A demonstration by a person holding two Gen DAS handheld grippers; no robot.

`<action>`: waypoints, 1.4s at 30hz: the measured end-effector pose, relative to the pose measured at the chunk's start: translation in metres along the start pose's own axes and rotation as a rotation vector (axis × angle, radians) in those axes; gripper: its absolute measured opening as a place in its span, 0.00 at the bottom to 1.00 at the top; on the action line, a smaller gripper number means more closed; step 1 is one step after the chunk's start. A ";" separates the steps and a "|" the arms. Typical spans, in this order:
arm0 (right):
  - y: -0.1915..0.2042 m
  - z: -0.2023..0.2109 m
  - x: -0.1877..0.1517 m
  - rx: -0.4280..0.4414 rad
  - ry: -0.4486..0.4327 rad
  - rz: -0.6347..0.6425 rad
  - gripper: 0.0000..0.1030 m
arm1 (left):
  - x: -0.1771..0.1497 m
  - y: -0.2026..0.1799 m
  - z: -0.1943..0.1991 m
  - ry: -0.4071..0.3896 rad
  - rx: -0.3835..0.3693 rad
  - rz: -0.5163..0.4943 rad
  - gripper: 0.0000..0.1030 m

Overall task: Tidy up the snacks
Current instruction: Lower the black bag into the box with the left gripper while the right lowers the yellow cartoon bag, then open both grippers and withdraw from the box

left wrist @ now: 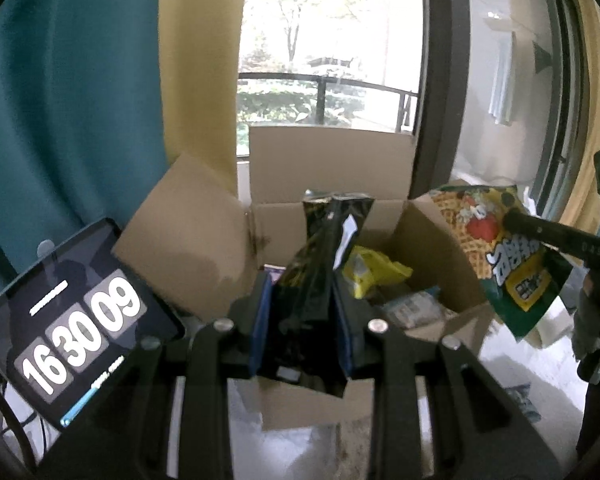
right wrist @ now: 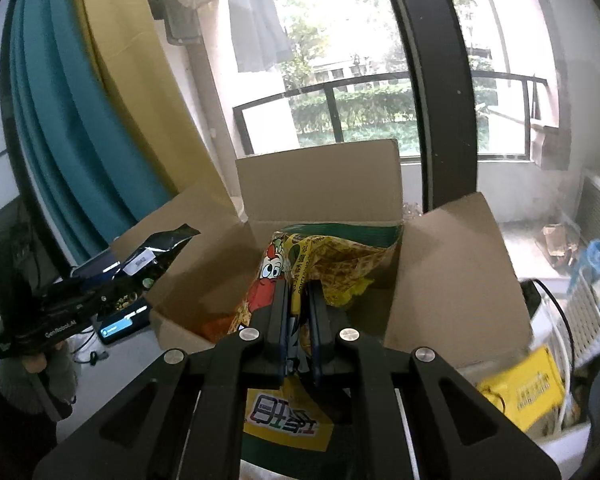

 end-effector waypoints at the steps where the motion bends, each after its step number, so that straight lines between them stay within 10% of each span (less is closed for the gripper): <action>1: -0.002 -0.006 0.003 -0.002 0.001 0.000 0.10 | 0.003 0.002 -0.006 0.001 0.001 0.002 0.29; 15: -0.043 -0.086 0.034 -0.075 0.056 -0.036 0.10 | 0.022 0.005 -0.079 0.056 0.062 0.041 0.31; 19: -0.054 -0.083 0.030 -0.127 0.045 -0.063 0.52 | 0.024 0.004 -0.081 0.050 0.067 0.060 0.62; 42: -0.008 0.006 0.001 -0.124 0.049 -0.016 0.52 | 0.001 -0.018 0.021 0.016 0.013 0.047 0.70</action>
Point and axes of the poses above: each gripper's, at about its wrist camera, not at the fingertips, and z roughly against the way its jaws point, y to its left, x to its top, the point moved 7 cm from there along -z, roughly the way its jaws point, and after that the axes turned 7 degrees about z, right-handed, at the moved point
